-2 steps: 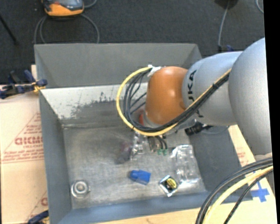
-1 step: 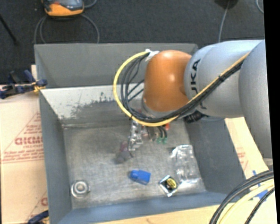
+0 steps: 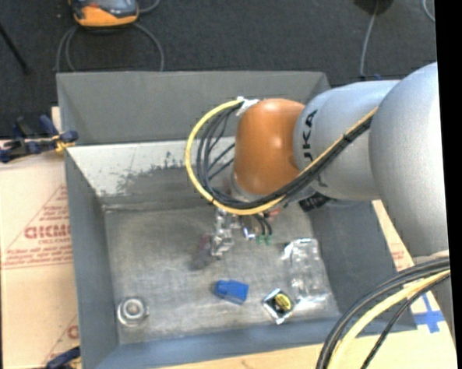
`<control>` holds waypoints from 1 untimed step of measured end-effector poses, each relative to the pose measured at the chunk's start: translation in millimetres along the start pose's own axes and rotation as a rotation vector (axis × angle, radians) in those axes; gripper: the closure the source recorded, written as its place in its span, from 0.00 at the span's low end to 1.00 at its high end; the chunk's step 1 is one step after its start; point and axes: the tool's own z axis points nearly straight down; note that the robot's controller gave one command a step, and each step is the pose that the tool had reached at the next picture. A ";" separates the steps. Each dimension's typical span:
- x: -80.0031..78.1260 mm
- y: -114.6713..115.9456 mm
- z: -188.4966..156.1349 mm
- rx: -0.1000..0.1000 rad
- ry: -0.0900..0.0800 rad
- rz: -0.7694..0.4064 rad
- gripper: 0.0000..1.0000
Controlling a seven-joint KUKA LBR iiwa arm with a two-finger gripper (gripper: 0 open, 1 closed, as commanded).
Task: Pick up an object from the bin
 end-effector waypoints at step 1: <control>-0.7 0.8 -2.9 -0.002 -0.004 0.001 0.00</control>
Offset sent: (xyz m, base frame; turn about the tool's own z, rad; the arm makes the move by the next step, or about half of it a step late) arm 0.0000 0.0000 0.0000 0.0000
